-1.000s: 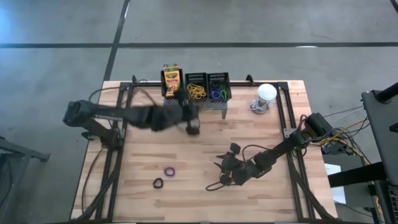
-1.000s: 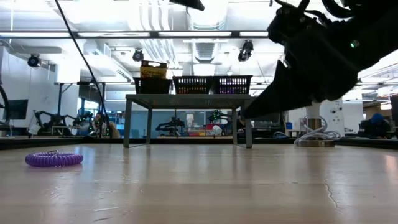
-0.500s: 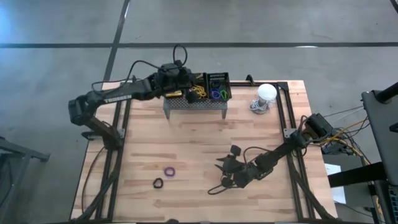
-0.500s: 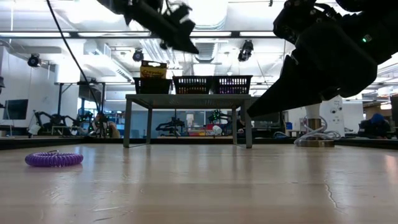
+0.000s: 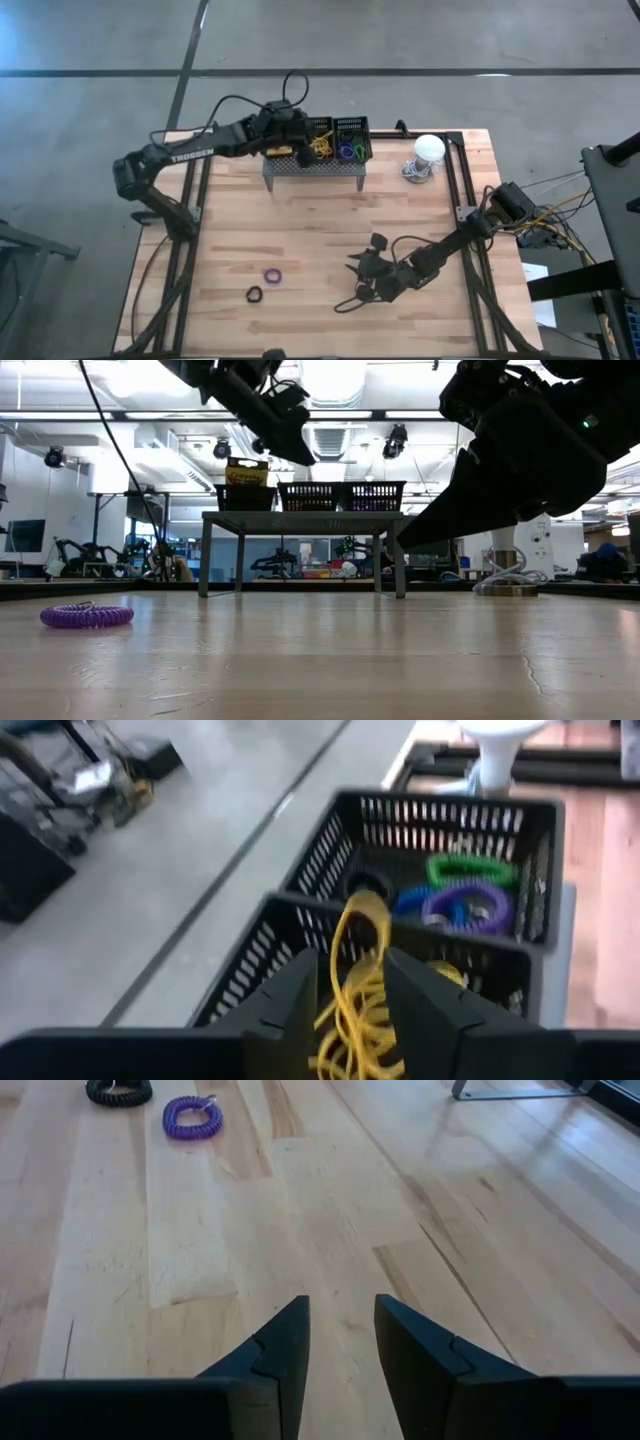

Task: Pick & Place Office Desk Supplies
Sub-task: Put the violet spring keychain in the right black bin on the shelf

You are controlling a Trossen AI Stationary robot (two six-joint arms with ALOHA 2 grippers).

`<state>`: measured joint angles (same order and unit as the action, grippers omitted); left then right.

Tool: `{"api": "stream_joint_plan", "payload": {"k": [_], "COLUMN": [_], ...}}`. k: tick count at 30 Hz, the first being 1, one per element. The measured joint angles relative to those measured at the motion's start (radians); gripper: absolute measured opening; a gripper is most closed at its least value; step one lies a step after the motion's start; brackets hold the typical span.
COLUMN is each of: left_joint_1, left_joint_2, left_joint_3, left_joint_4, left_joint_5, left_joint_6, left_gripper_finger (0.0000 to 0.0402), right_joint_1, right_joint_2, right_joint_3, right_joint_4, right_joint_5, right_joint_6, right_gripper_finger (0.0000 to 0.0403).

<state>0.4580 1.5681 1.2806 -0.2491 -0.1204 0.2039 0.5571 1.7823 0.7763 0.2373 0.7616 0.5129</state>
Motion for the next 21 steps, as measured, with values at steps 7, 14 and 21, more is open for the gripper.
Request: {"api": "stream_joint_plan", "payload": {"k": [7,14,21], "left_joint_1": [-0.037,-0.268,-0.692], "left_joint_2": [-0.022,-0.126,-0.253], "left_joint_3": [0.131,-0.009,-0.386], "left_joint_4": [-0.342,-0.433,-0.141], "left_joint_5": [-0.004,-0.105,-0.311], "left_joint_6": [-0.037,-0.111,-0.259], "left_gripper_finger": [0.0147,0.0118,0.0112], "right_joint_1": [0.0,-0.001,-0.001], "right_joint_2": [0.0,0.005,0.005], "right_joint_3": [0.0,0.0,0.0], "right_joint_4": [0.0,0.006,0.019], "right_joint_5": [0.0,0.016,0.024], "right_joint_6": [0.0,0.004,0.004], "right_gripper_finger": [0.0105,0.0105,0.0098]}}
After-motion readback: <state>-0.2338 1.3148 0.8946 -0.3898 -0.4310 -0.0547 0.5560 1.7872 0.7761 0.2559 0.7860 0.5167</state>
